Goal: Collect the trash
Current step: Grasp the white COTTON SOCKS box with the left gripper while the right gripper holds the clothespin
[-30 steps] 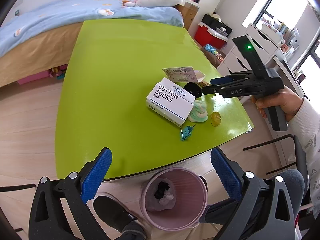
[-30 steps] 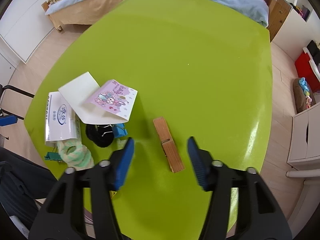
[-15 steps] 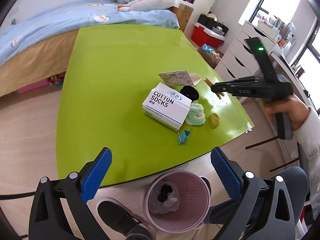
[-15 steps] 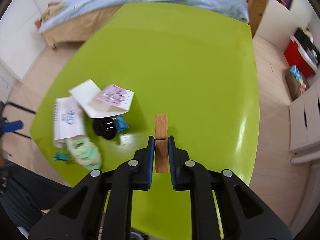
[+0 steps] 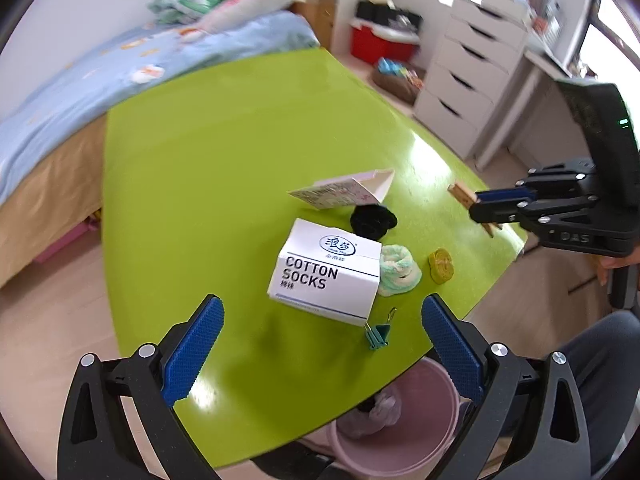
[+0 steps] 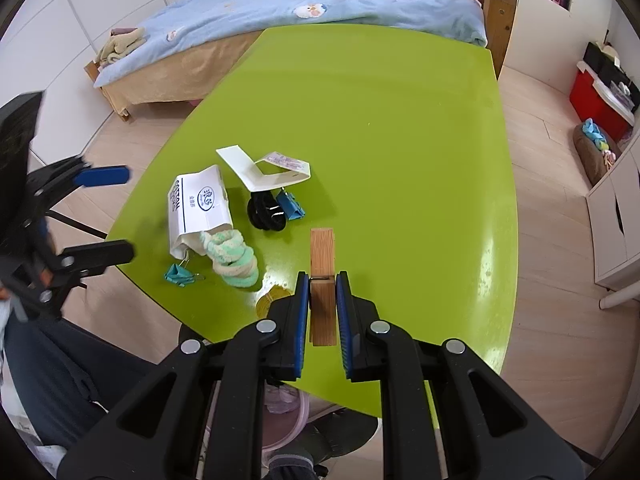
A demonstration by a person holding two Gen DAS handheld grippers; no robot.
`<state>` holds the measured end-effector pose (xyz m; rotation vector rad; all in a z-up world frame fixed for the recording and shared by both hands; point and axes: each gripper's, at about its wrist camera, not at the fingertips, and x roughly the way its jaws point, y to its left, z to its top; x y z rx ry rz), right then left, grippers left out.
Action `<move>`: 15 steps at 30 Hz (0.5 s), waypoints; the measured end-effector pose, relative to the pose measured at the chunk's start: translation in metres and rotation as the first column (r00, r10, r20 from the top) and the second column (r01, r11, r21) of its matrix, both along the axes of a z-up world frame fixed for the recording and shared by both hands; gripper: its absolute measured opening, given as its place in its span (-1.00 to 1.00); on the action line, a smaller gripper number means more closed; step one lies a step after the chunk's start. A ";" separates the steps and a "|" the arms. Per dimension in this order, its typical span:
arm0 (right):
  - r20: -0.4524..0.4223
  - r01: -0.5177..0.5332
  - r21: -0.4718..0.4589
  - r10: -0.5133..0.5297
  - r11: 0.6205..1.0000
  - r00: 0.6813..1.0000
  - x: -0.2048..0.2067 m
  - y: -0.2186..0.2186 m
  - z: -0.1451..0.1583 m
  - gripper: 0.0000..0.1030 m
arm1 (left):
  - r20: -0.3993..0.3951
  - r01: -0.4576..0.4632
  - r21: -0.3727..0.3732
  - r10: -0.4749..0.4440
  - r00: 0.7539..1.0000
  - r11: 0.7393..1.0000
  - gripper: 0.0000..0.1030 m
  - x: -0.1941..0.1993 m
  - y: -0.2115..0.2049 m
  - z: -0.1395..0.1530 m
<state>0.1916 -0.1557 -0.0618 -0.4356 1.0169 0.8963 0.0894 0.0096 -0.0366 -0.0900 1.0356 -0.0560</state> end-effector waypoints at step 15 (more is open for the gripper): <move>-0.017 0.015 0.010 -0.015 1.000 1.000 0.004 -0.011 -0.002 -0.74 | -0.115 0.116 0.056 -0.109 0.987 0.992 0.26 0.032 -0.010 -0.025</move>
